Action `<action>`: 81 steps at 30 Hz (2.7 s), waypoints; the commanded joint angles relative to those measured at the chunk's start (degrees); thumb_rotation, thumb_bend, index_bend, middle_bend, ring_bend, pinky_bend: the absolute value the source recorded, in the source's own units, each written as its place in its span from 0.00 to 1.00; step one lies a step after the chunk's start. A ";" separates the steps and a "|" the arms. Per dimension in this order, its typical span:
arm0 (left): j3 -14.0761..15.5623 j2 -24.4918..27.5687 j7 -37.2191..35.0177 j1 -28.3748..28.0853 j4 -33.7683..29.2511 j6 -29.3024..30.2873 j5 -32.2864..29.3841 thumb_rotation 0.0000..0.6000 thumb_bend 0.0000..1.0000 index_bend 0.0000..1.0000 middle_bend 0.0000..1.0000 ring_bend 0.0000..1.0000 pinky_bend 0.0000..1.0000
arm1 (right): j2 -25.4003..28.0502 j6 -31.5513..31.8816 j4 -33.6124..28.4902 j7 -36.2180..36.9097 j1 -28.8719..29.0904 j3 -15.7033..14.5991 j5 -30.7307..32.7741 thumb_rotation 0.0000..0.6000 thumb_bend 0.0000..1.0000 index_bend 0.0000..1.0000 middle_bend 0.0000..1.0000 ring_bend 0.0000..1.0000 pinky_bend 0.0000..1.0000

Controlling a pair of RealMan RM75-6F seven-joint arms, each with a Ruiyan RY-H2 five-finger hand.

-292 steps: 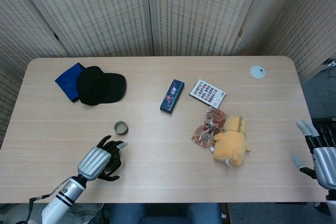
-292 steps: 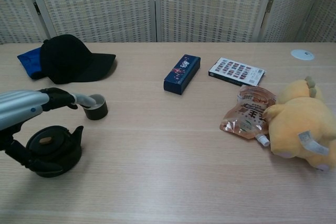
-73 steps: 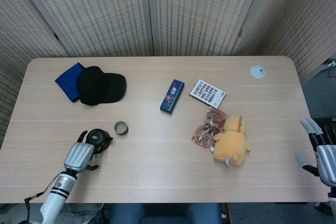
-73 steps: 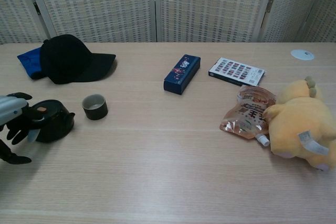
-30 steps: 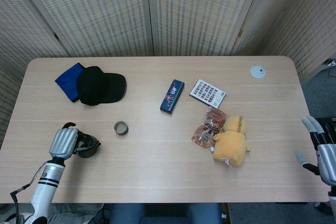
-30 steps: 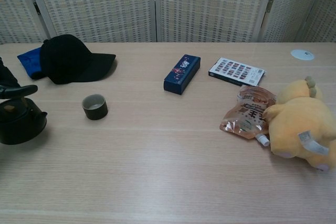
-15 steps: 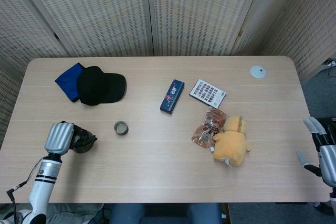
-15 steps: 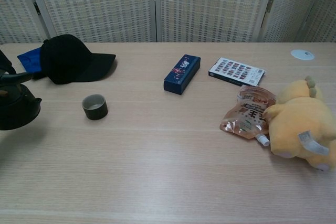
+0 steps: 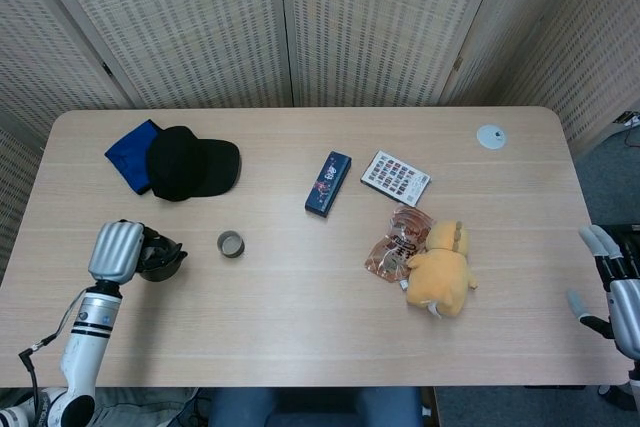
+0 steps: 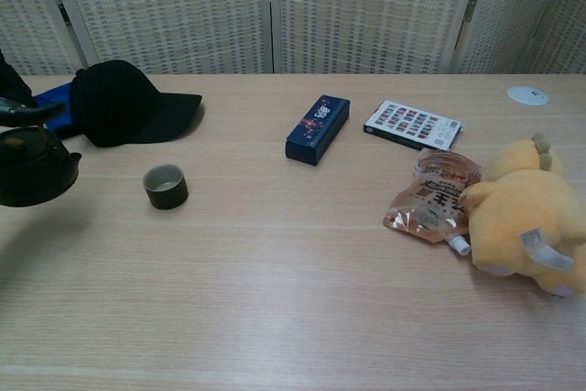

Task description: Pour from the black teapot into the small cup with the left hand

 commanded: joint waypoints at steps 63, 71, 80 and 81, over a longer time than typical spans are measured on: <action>-1.22 -8.04 7.95 -9.88 10.82 -4.36 -0.40 0.84 0.37 1.00 1.00 1.00 0.57 | 0.47 0.43 -0.49 -0.68 -0.52 0.03 -0.13 1.00 0.29 0.03 0.09 0.00 0.01; -1.17 -9.03 8.44 -10.50 12.60 -4.55 -0.70 0.86 0.37 1.00 1.00 1.00 0.57 | 0.90 -2.42 -0.45 -0.74 0.64 -1.10 -1.32 1.00 0.29 0.03 0.09 0.00 0.01; -0.51 -10.50 9.42 -11.37 13.81 -4.15 0.63 0.89 0.37 1.00 1.00 1.00 0.57 | 0.76 -3.92 -0.48 -1.13 1.35 -1.62 -1.63 1.00 0.29 0.03 0.09 0.00 0.01; -0.40 -10.75 9.68 -11.50 14.05 -4.05 0.88 0.90 0.37 1.00 1.00 1.00 0.57 | 0.73 -4.06 -0.44 -1.14 1.39 -1.68 -1.60 1.00 0.29 0.03 0.09 0.00 0.01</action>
